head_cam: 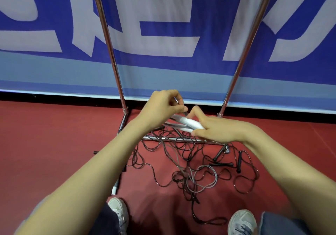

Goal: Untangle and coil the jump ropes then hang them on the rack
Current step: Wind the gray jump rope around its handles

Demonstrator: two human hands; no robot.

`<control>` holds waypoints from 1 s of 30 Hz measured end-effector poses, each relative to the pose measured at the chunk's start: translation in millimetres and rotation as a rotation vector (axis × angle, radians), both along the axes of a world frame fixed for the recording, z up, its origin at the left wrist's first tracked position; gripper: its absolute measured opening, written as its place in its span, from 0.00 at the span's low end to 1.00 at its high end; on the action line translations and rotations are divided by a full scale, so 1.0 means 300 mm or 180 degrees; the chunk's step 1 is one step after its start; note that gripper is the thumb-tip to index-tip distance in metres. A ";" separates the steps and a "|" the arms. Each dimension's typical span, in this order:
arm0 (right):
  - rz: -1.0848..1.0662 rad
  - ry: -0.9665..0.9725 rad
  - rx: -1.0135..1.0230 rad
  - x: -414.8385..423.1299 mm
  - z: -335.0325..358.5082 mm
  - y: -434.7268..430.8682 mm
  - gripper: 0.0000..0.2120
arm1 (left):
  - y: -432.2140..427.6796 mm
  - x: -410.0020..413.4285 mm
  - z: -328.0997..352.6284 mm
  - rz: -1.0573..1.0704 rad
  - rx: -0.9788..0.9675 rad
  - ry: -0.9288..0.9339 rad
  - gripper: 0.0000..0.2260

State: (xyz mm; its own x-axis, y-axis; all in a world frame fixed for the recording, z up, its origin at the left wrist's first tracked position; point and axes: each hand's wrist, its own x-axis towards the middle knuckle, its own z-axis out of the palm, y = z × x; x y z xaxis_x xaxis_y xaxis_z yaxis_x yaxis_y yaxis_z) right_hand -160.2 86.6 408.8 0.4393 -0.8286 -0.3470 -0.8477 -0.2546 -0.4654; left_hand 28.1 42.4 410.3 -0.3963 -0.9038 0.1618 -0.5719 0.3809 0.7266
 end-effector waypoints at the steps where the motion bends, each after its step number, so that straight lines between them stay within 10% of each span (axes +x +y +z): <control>1: -0.0119 -0.0048 0.0003 -0.001 0.001 0.000 0.13 | 0.008 -0.006 -0.008 0.0092 -0.0118 0.0062 0.06; 9: -0.1099 -0.1229 -0.0218 -0.009 -0.031 -0.087 0.15 | 0.074 -0.101 -0.059 0.0146 0.0737 0.1464 0.07; 14: -0.1066 -0.1511 -0.0275 -0.043 -0.021 -0.097 0.15 | 0.018 -0.052 -0.051 0.0077 0.0910 0.0965 0.08; 17: -0.1111 -0.1676 -0.0291 -0.054 -0.022 -0.102 0.16 | 0.021 -0.057 -0.052 -0.0068 0.1417 0.1291 0.18; 23: -0.1013 -0.2403 -0.0028 -0.047 -0.002 -0.088 0.31 | -0.004 -0.039 -0.061 -0.0035 0.1904 0.1906 0.06; 30: -0.0814 -0.2884 0.0017 -0.028 0.024 -0.068 0.25 | -0.004 -0.044 -0.090 -0.0044 0.1809 0.1943 0.10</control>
State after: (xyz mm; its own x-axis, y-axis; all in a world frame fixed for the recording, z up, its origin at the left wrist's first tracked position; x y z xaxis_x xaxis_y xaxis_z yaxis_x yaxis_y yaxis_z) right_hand -168.6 66.1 416.1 0.3486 -0.9367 0.0338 -0.1919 -0.1066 -0.9756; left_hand 14.9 41.2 383.5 -0.3986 -0.9082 -0.1275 -0.0131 -0.1334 0.9910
